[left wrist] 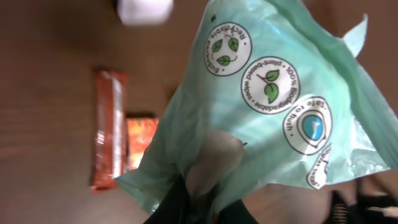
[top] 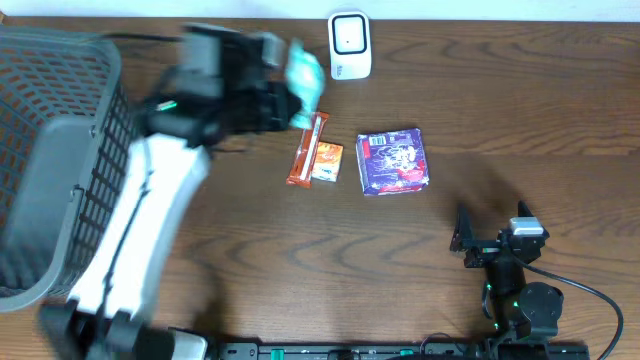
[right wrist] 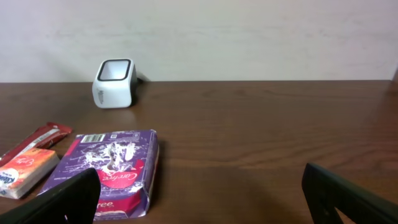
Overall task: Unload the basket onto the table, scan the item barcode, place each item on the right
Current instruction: 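Carry the green wipes pack out and drop it near the other items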
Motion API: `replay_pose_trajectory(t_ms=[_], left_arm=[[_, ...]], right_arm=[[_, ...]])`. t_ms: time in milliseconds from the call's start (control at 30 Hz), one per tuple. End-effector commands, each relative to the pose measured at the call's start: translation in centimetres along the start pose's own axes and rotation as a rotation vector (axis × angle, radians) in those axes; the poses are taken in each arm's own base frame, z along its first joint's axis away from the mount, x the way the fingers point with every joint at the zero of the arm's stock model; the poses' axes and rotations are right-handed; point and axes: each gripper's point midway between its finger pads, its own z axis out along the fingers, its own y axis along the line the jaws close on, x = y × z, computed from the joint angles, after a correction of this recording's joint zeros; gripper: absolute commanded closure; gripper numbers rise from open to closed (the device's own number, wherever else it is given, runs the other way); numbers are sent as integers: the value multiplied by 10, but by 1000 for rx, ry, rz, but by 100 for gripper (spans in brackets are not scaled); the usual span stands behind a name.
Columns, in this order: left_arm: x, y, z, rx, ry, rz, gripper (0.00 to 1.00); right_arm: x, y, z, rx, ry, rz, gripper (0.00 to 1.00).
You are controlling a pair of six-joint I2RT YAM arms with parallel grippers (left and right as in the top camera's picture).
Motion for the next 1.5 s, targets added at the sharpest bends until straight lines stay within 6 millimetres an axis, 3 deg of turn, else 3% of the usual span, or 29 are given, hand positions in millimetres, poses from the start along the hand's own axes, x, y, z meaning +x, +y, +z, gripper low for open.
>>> replay_pose_trajectory(t_ms=[0,167,333,433,467,533,633,733,833,900,1000,1100,1233,1467], left_arm=[[13,15,53,-109,78,46,93],[49,28,122,-168,209,-89,93],[79,31,154,-195,299,-139,91],[89,30,159,-203,332,-135,36],[90,28,159,-200,333,-129,27],[87,26,158,-195,322,-124,26],[66,23,143,-179,269,-114,26],[33,21,112,-158,179,-75,25],[-4,27,64,-165,47,-46,19],[-27,47,21,-234,-64,-73,17],[-47,72,-38,-301,-189,-127,2],[-53,88,-80,-336,-268,-173,0],[-52,106,-110,-374,-310,-221,2],[-48,124,-118,-414,-307,-265,2]], right_arm=[[0,-1,0,6,0,-14,1],[0,-1,0,6,0,-14,1],[0,-1,0,6,0,-14,1],[0,-1,0,6,0,-14,1],[0,-1,0,6,0,-14,1],[0,-1,0,6,0,-14,1],[0,-1,0,6,0,-14,1],[0,-1,0,6,0,-14,1],[0,-1,0,6,0,-14,1],[0,-1,0,6,0,-14,1],[0,-1,0,6,0,-14,1],[1,-1,0,6,0,-14,1],[0,-1,0,6,0,-14,1],[0,-1,0,6,0,-14,1]])
